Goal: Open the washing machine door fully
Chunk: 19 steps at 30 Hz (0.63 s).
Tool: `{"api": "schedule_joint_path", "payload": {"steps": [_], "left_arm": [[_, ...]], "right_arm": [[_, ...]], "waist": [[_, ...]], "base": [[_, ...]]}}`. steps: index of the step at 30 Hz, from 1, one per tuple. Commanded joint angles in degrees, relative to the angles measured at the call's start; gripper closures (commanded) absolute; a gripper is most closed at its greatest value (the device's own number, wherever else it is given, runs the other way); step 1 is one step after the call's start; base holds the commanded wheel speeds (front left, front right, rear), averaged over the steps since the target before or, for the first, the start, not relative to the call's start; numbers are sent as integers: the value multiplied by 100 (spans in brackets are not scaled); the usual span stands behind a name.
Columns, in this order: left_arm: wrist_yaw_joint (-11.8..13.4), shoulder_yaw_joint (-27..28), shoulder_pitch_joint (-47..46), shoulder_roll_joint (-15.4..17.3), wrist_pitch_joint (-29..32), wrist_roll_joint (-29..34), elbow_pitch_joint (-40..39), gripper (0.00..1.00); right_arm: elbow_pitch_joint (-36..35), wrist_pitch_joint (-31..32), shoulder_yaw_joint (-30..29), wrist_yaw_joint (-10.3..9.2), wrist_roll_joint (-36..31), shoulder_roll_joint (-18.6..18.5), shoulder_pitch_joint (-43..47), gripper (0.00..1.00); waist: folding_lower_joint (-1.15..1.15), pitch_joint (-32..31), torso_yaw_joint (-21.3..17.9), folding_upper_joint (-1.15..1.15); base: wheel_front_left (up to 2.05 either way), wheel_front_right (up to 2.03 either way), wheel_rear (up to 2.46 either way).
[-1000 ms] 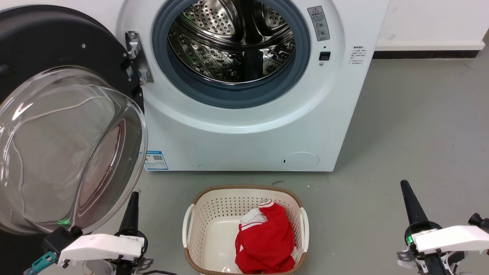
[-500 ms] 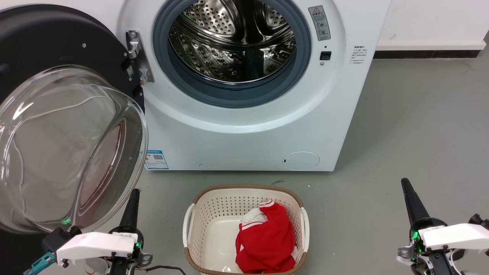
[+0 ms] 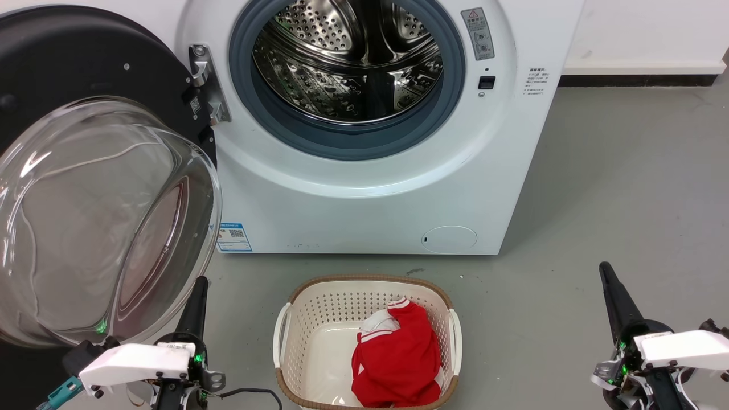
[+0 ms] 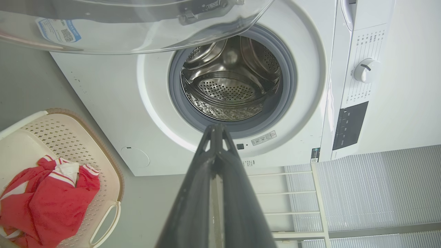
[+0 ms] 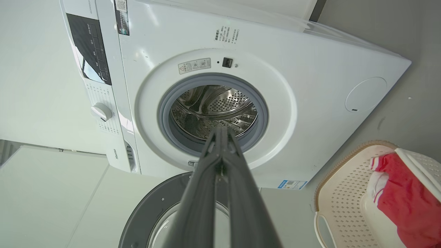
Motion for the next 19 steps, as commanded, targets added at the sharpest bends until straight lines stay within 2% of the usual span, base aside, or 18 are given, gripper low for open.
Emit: {"api": "schedule_joint_path", "payload": {"steps": [1,19], "left_arm": [[-41,14,-83,0,29,-107,4,100],[-122,93,-157,-18,222,-911,97,100]], "right_arm": [[4,24,-15,-1,117,-17,-103,100],[127,187,-87,-1,895,3,-210,100]], "waist": [[0,1,1,0],[0,11,17,0]], "base": [[0,0,0],[0,0,0]]}}
